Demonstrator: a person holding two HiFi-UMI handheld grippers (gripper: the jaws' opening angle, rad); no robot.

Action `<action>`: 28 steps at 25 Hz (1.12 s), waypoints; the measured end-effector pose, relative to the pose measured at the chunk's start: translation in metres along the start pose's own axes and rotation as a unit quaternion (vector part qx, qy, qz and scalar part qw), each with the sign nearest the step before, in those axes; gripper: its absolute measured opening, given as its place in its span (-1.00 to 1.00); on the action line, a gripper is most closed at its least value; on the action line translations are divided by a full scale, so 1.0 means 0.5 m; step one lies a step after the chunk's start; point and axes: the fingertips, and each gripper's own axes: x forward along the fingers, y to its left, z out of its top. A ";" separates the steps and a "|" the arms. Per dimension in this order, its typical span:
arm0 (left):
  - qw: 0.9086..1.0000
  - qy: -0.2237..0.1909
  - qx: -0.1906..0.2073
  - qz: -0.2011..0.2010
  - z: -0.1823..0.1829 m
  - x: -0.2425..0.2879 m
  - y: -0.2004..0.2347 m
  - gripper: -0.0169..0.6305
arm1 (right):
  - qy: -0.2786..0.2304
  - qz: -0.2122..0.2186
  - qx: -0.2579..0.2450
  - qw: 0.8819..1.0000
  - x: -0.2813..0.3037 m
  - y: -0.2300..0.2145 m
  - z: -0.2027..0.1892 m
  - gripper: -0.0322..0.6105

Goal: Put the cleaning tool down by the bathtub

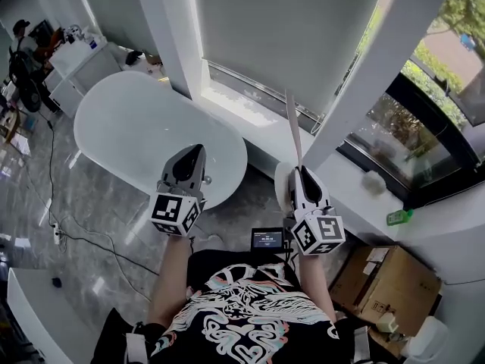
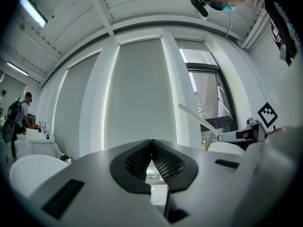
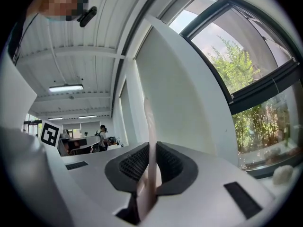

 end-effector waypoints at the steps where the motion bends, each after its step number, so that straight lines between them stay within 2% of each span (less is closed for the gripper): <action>1: 1.000 0.000 -0.004 0.002 -0.001 0.000 0.003 -0.90 | 0.002 0.002 0.001 1.000 0.003 0.001 -0.002 -0.70; 15: 0.999 0.021 -0.024 -0.006 -0.047 0.078 0.037 -0.90 | 0.008 -0.009 0.004 1.000 0.067 -0.033 0.004 -0.70; 19: 0.999 0.024 -0.025 -0.016 -0.063 0.138 0.053 -0.90 | 0.015 -0.012 -0.006 1.000 0.112 -0.057 -0.008 -0.70; 28: 0.999 0.023 -0.036 -0.003 -0.070 0.323 0.168 -0.90 | 0.016 -0.005 -0.008 1.000 0.293 -0.107 0.006 -0.70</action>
